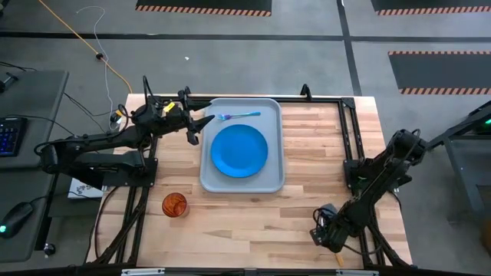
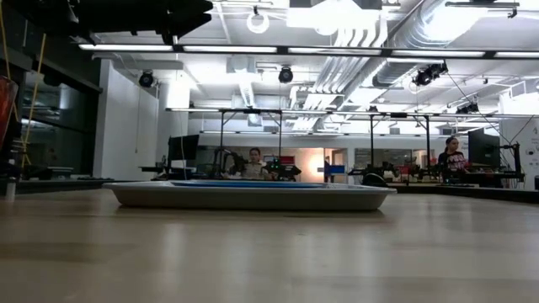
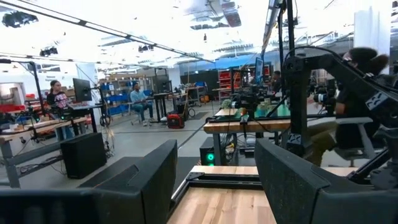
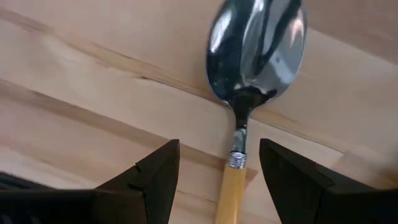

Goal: Pick and place plate/cup/fork/spoon on tray
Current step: Put the yellow spoon on the gray serving tray to the left of the blue fork

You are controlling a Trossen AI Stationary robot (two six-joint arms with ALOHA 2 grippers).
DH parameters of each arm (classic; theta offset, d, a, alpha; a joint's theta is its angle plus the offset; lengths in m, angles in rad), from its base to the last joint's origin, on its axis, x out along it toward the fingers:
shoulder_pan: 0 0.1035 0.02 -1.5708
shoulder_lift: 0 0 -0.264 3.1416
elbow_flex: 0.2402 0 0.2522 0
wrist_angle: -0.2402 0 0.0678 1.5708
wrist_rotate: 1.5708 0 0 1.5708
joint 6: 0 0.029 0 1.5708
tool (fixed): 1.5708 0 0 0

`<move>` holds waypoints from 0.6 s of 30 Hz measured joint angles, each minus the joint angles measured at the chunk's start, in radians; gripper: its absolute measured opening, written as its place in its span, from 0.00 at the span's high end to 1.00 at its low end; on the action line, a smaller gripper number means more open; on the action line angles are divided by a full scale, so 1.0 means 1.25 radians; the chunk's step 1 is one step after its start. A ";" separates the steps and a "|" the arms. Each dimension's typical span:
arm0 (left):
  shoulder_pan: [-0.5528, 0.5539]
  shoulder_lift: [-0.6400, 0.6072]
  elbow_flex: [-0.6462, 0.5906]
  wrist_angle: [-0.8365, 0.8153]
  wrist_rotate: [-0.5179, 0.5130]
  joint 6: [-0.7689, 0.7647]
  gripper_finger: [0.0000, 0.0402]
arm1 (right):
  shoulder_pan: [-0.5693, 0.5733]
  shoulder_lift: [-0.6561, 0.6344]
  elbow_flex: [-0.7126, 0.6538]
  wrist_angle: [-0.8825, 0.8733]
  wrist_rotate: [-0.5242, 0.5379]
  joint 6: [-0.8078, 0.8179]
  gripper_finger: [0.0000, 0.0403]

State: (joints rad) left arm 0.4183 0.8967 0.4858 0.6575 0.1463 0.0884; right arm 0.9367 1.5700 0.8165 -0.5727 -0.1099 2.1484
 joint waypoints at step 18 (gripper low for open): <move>0.000 0.000 0.000 0.021 0.000 -0.004 0.49 | 0.000 0.052 0.002 -0.012 -0.059 -0.002 0.71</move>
State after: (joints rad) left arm 0.4181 0.8967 0.4858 0.6834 0.1463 0.0830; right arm 0.9367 1.6348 0.8188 -0.5876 -0.1837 2.1464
